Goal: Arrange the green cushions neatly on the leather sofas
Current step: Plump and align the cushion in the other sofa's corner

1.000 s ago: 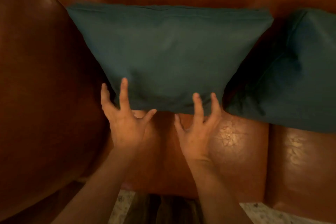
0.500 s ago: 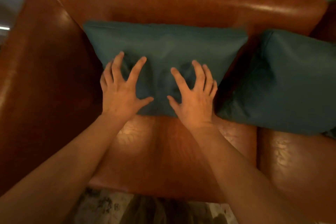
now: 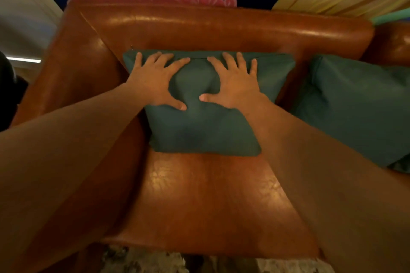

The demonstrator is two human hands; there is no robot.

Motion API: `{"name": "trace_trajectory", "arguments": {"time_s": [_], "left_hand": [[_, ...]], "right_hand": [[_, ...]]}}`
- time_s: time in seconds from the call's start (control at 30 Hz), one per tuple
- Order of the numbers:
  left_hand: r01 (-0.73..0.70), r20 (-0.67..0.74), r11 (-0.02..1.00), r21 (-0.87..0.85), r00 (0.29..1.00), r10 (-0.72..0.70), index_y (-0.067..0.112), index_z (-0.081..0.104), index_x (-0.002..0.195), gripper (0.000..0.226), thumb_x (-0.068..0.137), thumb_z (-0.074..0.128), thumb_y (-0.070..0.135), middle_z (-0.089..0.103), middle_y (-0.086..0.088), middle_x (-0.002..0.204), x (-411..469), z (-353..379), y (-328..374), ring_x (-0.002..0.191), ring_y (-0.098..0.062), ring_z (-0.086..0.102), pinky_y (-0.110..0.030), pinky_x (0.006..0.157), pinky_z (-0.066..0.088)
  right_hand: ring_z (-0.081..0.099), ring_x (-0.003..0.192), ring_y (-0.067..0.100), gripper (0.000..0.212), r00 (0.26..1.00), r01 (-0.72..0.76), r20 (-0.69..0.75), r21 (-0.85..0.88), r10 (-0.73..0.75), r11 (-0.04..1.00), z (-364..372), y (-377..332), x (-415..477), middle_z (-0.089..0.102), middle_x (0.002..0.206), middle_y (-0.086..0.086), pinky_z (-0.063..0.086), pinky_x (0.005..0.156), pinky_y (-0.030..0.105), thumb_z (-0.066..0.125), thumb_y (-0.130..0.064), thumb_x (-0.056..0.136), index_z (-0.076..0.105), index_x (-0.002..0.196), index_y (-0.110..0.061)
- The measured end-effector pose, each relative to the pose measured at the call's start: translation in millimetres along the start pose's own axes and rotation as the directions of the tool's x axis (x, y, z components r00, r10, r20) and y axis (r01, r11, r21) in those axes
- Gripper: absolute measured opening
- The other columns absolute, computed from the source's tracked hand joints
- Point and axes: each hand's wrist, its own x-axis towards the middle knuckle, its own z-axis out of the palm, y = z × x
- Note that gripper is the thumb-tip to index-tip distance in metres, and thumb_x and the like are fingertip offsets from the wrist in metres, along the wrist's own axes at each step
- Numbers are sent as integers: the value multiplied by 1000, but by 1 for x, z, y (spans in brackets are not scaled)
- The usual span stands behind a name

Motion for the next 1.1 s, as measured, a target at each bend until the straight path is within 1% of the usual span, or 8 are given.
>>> {"name": "trace_trajectory", "arguments": {"time_s": [0.1,0.23,0.47,0.53,0.63,0.77,0.87,1.1], "left_hand": [[-3,46,999,-39,999,5,54,-6,161,134,52,50,108,15,-2,173,7,2,-6,158,-35,14,-71,123,5],[118,-94,980,-163,987,-134,55,16,161,99,74,16,104,24,-1,171,-2,5,-30,159,-30,15,-68,124,2],[203,-252,930,-305,925,-285,46,23,161,89,86,38,92,19,-16,168,-10,19,-37,153,-43,18,-63,124,17],[253,-320,785,-565,810,-492,34,22,164,88,94,56,74,18,-20,167,-15,23,-33,152,-46,21,-56,123,20],[278,-16,296,-914,703,-711,27,20,164,93,93,64,67,34,-13,163,-11,24,-34,147,-38,39,-47,118,36],[322,418,-268,-908,669,-614,42,25,160,106,73,71,83,41,1,161,-8,24,-32,144,-38,44,-77,102,42],[304,445,-329,-894,693,-567,47,25,158,98,78,73,77,45,4,157,-11,24,-22,143,-37,45,-81,103,39],[206,344,-287,-936,718,-605,51,33,151,68,93,67,64,56,11,137,-17,13,-17,124,-24,56,-67,94,50]], "right_hand": [[-4,163,36,107,995,20,95,9,-21,1000,5,10,7,2,178,1,-5,127,66,49,-93,80,2,165,-50],[3,162,36,73,982,-172,-80,10,172,985,-3,38,-1,16,176,5,-10,126,65,17,-82,96,19,163,-52],[-3,162,37,68,949,-313,-9,88,315,946,-3,65,-9,12,176,5,-10,127,63,14,-78,100,20,162,-53],[-6,162,41,69,920,-356,-110,172,377,919,-5,63,-8,4,177,12,-6,128,61,25,-75,101,22,164,-47],[11,158,46,88,744,-437,-298,461,599,772,-4,67,-14,11,173,19,16,126,62,57,-66,95,18,167,-35],[43,146,34,123,676,-369,105,905,729,212,0,72,-17,38,162,12,43,117,48,83,-60,82,1,168,-31],[51,139,28,121,656,-314,227,949,720,-14,5,73,-20,50,152,3,48,113,47,89,-57,77,12,167,-31],[62,111,14,90,715,-214,164,977,680,-10,-7,69,-23,59,108,-20,55,106,42,91,-50,78,40,151,-34]]}}
